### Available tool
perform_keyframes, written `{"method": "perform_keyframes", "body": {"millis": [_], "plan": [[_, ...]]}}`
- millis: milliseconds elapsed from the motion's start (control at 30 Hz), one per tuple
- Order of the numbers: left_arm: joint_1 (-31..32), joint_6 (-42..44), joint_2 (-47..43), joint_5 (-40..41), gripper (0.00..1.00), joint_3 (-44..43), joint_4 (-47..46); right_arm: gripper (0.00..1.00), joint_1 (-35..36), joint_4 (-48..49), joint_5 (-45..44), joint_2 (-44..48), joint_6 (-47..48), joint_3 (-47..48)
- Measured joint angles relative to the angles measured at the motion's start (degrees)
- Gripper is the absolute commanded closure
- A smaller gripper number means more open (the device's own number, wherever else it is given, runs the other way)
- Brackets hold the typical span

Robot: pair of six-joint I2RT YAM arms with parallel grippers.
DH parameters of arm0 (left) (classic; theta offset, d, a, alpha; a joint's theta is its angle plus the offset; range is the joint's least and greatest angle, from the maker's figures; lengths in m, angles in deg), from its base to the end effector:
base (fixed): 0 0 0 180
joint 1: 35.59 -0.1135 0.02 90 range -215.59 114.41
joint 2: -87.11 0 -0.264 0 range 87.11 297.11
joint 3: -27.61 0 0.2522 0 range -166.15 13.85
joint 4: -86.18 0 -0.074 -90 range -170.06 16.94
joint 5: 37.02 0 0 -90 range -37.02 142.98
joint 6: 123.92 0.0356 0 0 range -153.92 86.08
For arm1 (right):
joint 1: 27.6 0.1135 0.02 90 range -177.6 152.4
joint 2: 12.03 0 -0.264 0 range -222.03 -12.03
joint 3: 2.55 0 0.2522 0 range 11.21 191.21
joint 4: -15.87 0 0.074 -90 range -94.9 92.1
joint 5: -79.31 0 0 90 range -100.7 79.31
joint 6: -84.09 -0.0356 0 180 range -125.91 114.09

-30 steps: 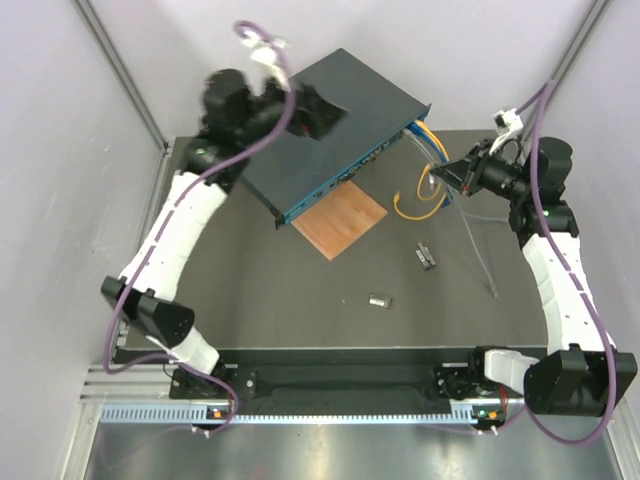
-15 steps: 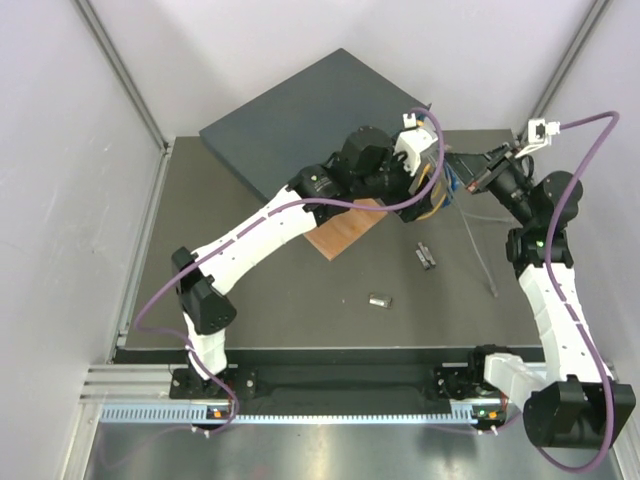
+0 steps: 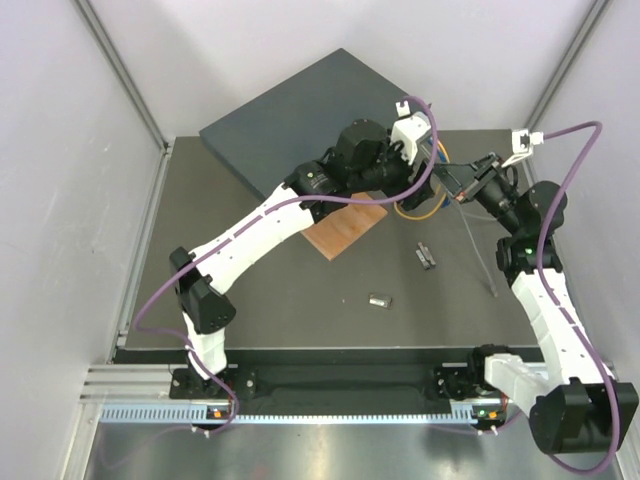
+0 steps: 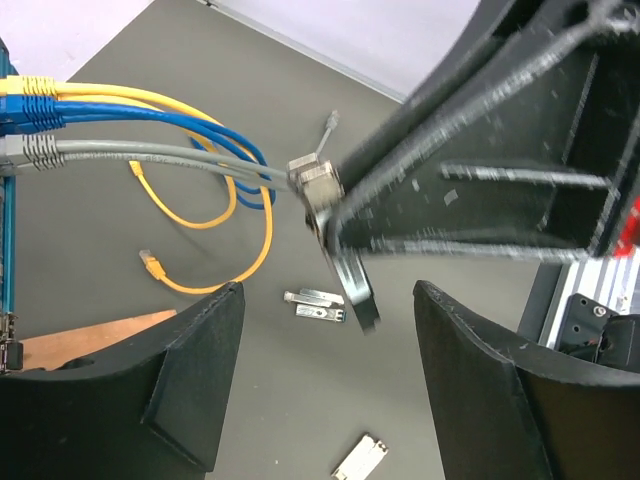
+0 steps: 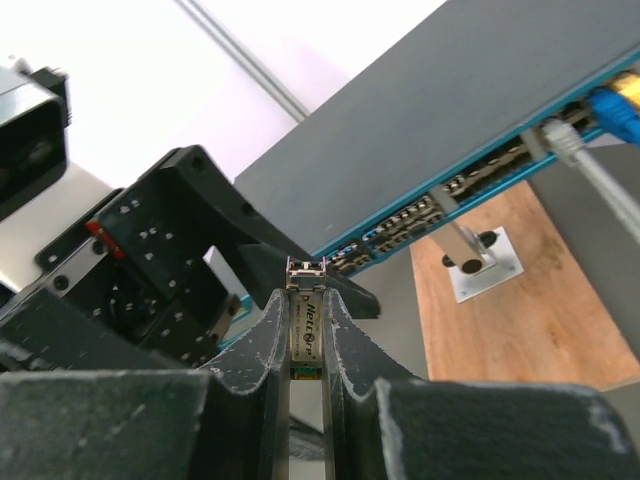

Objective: Insert the plug into the switch port

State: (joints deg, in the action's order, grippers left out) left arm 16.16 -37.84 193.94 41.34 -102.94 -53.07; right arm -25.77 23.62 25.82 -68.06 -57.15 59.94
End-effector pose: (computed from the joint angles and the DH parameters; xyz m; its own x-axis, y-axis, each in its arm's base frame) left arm 0.2615 -0.3433 0.4358 -0.2416 0.1984 -0.9499 0.8741 0.4695 -0.1243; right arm 0.2218 0.0283 0.3860 -0.3159 0.6170 -0.7208 -0.5683 0.4853 0.6645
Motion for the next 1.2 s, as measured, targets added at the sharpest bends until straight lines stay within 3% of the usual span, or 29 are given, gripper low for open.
{"method": "perform_keyframes", "body": {"millis": [67,300,333,400,533,700,767,867,933,1200], "plan": [[0.0,-0.4,0.0,0.0,0.33,0.0,-0.1,1.0,0.8,0.1,0.0,0.3,0.0,0.0],[0.2,-0.6,0.0,-0.1,0.74,0.1,-0.9,0.99,2.0,0.2,-0.3,1.2,0.7,0.0],[0.5,-0.3,-0.1,-0.2,0.87,0.3,-1.0,0.95,2.1,-0.1,-0.2,1.2,1.1,0.0],[0.7,0.3,-0.3,0.7,1.0,1.1,-1.1,0.75,2.1,-1.3,0.0,1.4,2.2,0.0],[0.2,3.9,-1.8,0.6,1.0,4.8,-1.4,0.42,2.1,-10.7,3.4,1.4,8.0,3.0],[0.0,10.4,-9.1,-0.6,1.0,14.3,-0.5,0.26,0.1,-30.6,9.4,2.0,24.8,13.2],[0.2,13.4,-12.3,-1.7,1.0,17.0,-0.4,0.15,-0.7,-37.7,11.7,2.6,31.8,16.0],[0.9,19.5,-16.9,-3.2,1.0,19.1,0.1,0.14,-0.8,-49.4,16.1,2.3,42.5,20.0],[2.2,24.5,-19.1,-3.5,1.0,20.0,0.1,0.21,-0.9,-57.0,18.8,0.5,48.8,22.8],[12.3,52.6,-25.3,0.3,1.0,30.4,1.7,0.28,-0.8,-84.5,22.8,-9.9,73.6,32.6]]}}
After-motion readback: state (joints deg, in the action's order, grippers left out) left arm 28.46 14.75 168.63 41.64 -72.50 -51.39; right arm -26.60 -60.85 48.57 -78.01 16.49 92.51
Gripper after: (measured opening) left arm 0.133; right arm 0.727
